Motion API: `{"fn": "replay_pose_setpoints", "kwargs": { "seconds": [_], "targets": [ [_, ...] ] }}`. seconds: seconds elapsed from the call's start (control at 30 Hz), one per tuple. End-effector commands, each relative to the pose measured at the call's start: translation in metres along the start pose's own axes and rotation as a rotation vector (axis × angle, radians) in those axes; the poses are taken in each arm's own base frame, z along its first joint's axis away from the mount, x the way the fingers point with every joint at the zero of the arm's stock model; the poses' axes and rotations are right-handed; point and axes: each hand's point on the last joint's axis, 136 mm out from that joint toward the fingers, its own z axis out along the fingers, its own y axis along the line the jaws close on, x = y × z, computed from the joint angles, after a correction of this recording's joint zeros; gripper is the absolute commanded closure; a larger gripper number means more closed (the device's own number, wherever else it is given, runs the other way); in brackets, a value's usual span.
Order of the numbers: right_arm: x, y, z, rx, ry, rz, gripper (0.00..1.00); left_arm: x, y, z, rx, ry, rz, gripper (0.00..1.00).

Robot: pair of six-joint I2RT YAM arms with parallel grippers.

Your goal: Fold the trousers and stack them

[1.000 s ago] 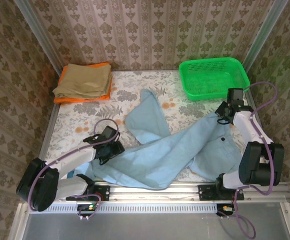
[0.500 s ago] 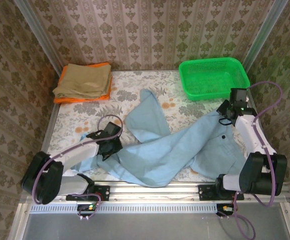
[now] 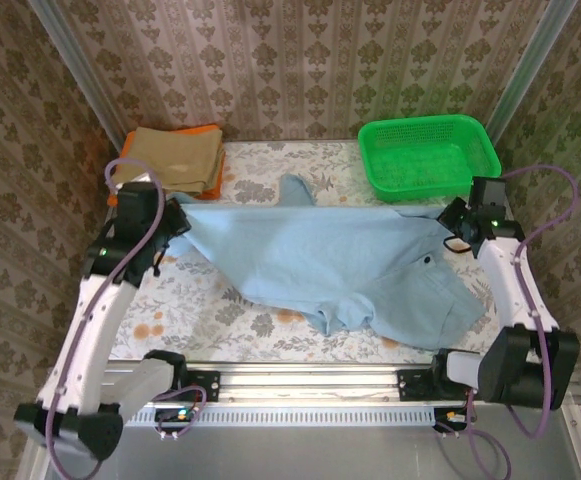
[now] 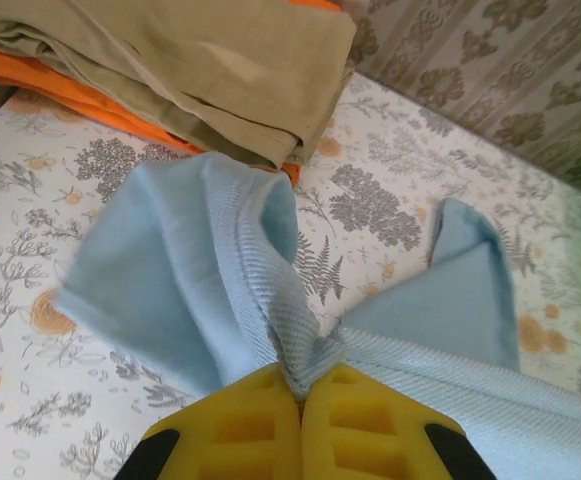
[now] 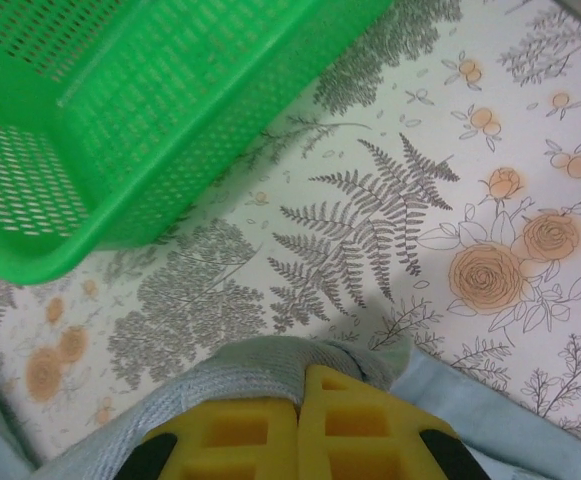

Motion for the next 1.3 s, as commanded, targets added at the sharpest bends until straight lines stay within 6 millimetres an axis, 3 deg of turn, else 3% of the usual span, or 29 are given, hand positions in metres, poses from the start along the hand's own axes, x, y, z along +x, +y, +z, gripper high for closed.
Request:
{"fn": "replay_pose_setpoints", "kwargs": {
  "seconds": [0.0,0.17,0.3,0.4,0.43,0.47,0.5,0.53,0.57,0.63,0.7,0.73,0.83,0.9,0.97,1.13,1.2,1.27],
  "targets": [
    [-0.026,-0.019,0.022,0.116,-0.048,0.039,1.00,-0.024,0.006,0.043,-0.082,-0.046,0.056,1.00],
    [-0.034,-0.025,0.059,0.193,-0.017,0.043,1.00,-0.046,-0.015,0.114,-0.067,-0.023,0.086,1.00],
    [-0.051,-0.020,0.065,0.207,-0.032,0.044,1.00,-0.079,-0.052,0.163,-0.002,-0.027,0.147,1.00],
    [-0.056,-0.022,0.060,0.226,-0.047,0.044,1.00,-0.094,-0.065,0.193,0.003,-0.005,0.160,1.00],
    [-0.055,-0.022,0.059,0.231,-0.031,0.044,0.92,-0.096,-0.067,0.203,0.011,0.007,0.159,0.95],
    [-0.053,-0.020,0.058,0.232,-0.019,0.040,0.75,-0.093,-0.066,0.214,0.005,0.039,0.160,0.62],
    [-0.052,-0.019,0.055,0.222,-0.016,0.040,0.63,-0.087,-0.061,0.226,-0.008,0.090,0.144,0.37],
    [-0.051,-0.016,0.050,0.211,-0.020,0.038,0.54,-0.082,-0.057,0.233,-0.016,0.134,0.124,0.20],
    [-0.050,-0.012,0.042,0.200,-0.026,0.024,0.52,-0.074,-0.056,0.240,-0.008,0.181,0.114,0.01],
    [-0.049,0.001,0.025,0.175,-0.045,-0.012,0.51,-0.067,-0.054,0.239,-0.004,0.220,0.110,0.00],
    [-0.040,0.020,0.003,0.138,-0.044,-0.071,0.50,-0.067,-0.057,0.222,0.012,0.211,0.101,0.00],
    [-0.032,0.039,-0.010,0.095,-0.040,-0.126,0.50,-0.069,-0.060,0.210,0.037,0.190,0.100,0.00],
    [0.009,0.096,-0.042,-0.019,-0.020,-0.336,0.57,-0.068,-0.063,0.161,0.074,0.134,0.081,0.00],
    [0.059,0.140,-0.056,-0.129,0.023,-0.514,0.64,-0.054,-0.056,0.134,0.087,0.113,0.041,0.00],
    [0.121,0.179,-0.069,-0.212,0.078,-0.686,0.77,-0.025,-0.041,0.113,0.101,0.122,-0.009,0.02],
    [0.253,0.234,-0.062,-0.282,0.221,-1.054,0.85,0.049,0.020,0.075,0.035,0.145,-0.121,0.03],
    [0.287,0.247,-0.055,-0.289,0.246,-1.155,0.83,0.070,0.050,0.061,-0.021,0.156,-0.170,0.02],
    [0.313,0.259,-0.045,-0.299,0.266,-1.204,0.79,0.090,0.067,0.053,-0.024,0.163,-0.209,0.03]
  ]
}}
